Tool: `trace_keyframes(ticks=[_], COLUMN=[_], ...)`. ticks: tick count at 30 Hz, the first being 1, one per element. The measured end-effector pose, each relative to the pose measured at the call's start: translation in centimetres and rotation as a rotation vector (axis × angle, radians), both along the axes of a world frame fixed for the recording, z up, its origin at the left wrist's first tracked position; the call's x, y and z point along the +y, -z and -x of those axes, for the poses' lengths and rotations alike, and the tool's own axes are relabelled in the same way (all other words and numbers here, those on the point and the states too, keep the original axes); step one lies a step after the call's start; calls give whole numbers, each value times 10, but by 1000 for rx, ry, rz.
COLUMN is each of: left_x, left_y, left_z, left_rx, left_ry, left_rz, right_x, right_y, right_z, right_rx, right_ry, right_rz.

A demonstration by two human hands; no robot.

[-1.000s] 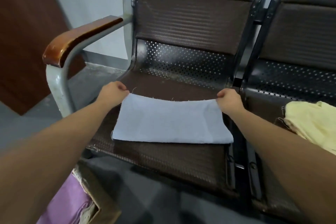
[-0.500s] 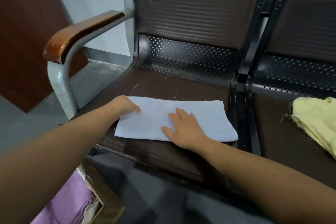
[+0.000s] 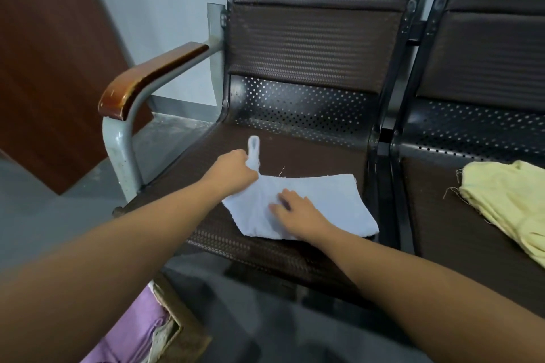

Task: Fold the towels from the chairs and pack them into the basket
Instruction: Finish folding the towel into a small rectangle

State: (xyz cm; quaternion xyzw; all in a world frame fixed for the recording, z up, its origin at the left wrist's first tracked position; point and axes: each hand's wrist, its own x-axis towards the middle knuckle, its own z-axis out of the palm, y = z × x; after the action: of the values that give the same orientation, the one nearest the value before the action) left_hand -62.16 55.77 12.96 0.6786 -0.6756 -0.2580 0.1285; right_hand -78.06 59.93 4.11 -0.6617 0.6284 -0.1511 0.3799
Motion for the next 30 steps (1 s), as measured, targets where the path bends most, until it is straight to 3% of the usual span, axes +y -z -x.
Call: trace_keyframes(ticks=[3, 5, 7, 10, 13, 17, 22, 26, 30], left_x=[6, 12, 17, 24, 27, 22, 16, 11, 10], left_y=[-2, 3, 14, 36, 52, 62, 69, 71, 71], left_z=[23, 31, 28, 7, -9, -12, 0, 11, 11], left_rx=[134, 340, 332, 133, 47, 112, 148, 120, 170], left_ry=[55, -8, -30, -66, -93, -117, -174, -170, -201], left_rz=[-98, -224, -201, -146, -163, -177, -197, -242, -293], right_x=[-7, -13, -13, -5, -6, -18, -8, 12, 19], right_y=[-16, -14, -7, -1, -9, -14, 0, 10, 20], right_z=[12, 21, 24, 20, 14, 21, 29, 19, 12], right_rx=[-595, -711, -633, -454, -350, -285, 269, 362, 411], right_ry=[430, 566, 558, 449, 356, 309, -1, -145, -150], right_rz=[-187, -240, -218, -190, -52, 31, 91, 53, 70])
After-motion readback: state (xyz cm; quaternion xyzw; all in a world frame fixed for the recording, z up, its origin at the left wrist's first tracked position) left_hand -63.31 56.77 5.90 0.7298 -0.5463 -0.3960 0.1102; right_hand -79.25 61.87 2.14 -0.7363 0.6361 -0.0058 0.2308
